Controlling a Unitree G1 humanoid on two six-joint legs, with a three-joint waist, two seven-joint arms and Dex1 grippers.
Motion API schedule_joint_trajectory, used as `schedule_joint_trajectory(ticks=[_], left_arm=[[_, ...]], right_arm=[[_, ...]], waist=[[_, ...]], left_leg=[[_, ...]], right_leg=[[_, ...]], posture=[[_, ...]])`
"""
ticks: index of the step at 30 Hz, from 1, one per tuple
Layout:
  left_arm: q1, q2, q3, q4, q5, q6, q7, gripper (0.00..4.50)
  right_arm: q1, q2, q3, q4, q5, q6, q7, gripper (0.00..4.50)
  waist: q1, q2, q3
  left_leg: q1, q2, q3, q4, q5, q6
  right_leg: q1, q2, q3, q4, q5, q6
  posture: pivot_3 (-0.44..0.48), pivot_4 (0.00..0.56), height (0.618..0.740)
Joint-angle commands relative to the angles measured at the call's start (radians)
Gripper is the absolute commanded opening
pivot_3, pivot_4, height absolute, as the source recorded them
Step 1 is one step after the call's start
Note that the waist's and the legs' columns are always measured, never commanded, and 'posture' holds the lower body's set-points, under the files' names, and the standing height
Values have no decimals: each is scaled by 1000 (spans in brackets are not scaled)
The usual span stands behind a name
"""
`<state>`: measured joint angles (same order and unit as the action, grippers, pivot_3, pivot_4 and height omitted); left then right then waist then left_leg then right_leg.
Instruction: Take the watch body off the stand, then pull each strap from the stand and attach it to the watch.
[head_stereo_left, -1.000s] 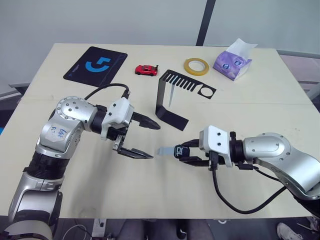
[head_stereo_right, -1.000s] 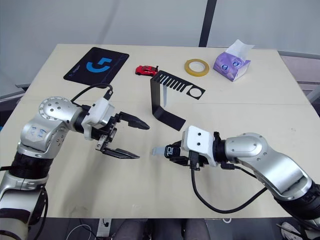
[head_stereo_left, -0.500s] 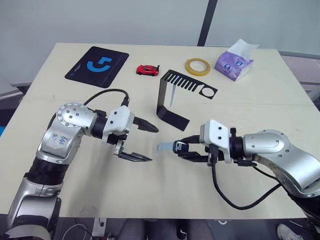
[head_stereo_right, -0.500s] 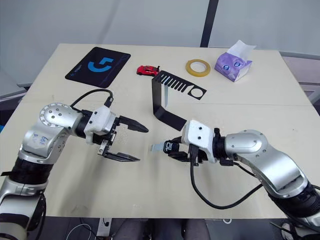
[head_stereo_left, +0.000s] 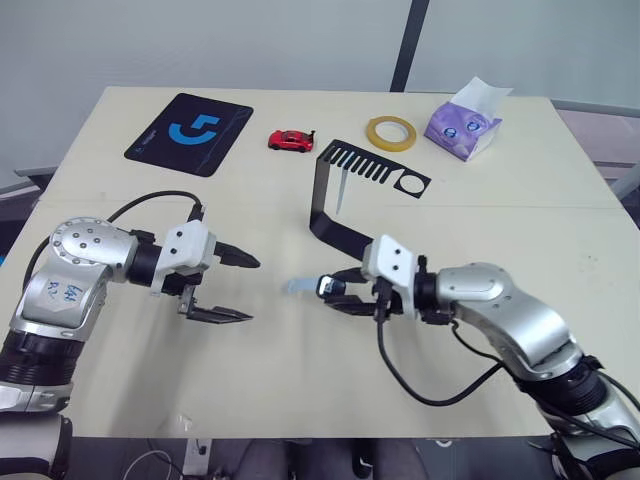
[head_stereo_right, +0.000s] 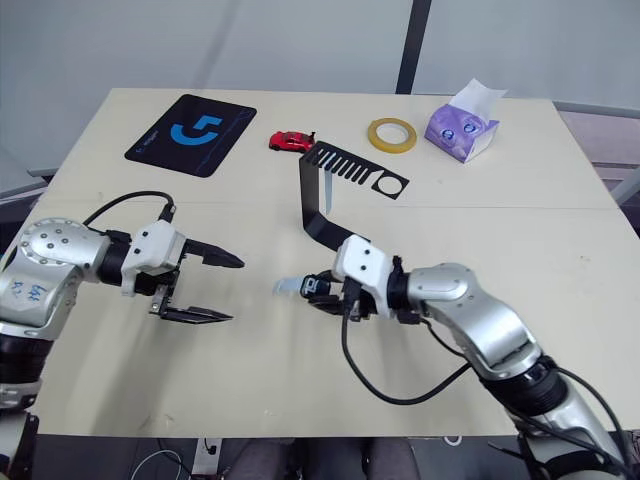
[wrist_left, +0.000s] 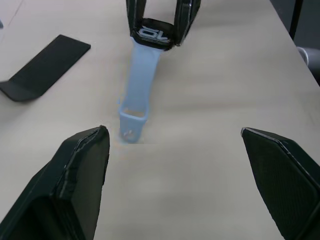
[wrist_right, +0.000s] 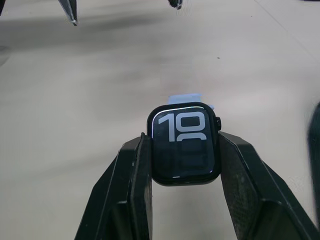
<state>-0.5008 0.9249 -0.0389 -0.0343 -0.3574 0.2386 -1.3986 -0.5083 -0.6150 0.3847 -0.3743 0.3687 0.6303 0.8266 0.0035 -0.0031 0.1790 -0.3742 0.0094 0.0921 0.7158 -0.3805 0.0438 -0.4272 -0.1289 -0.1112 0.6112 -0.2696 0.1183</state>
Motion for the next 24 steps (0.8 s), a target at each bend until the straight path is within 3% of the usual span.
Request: schedule_joint_trajectory(ticks=[1,14,20,24], left_arm=[[27,27,31,-43,1,-22,-1,4469],[88,17,18,-117,-9,-12,23,4469],[81,-7,18,-100,-7,-17,35,4500],[137,-10,96,-73,-37,32,99,4500]], right_arm=[[32,-14,38,32,-63,-55,41,1532],[62,-39,53,108,-155,-124,120,1532],[89,-110,-10,26,-139,-144,160,4323],[209,-186,-229,-96,-40,-98,143,4470]], waist=[[-2,0,0],[-5,0,0],[-3,0,0],[-3,0,0]], left_leg=[[0,0,0,0,0,0],[2,1,1,0,0,-1],[2,0,1,0,0,-1],[2,1,0,0,0,-1]], right_leg=[[0,0,0,0,0,0],[0,0,0,1,0,0],[1,0,0,1,0,0],[0,0,0,1,0,0]], posture=[[0,150,738],[0,150,738],[0,150,738],[0,150,738]])
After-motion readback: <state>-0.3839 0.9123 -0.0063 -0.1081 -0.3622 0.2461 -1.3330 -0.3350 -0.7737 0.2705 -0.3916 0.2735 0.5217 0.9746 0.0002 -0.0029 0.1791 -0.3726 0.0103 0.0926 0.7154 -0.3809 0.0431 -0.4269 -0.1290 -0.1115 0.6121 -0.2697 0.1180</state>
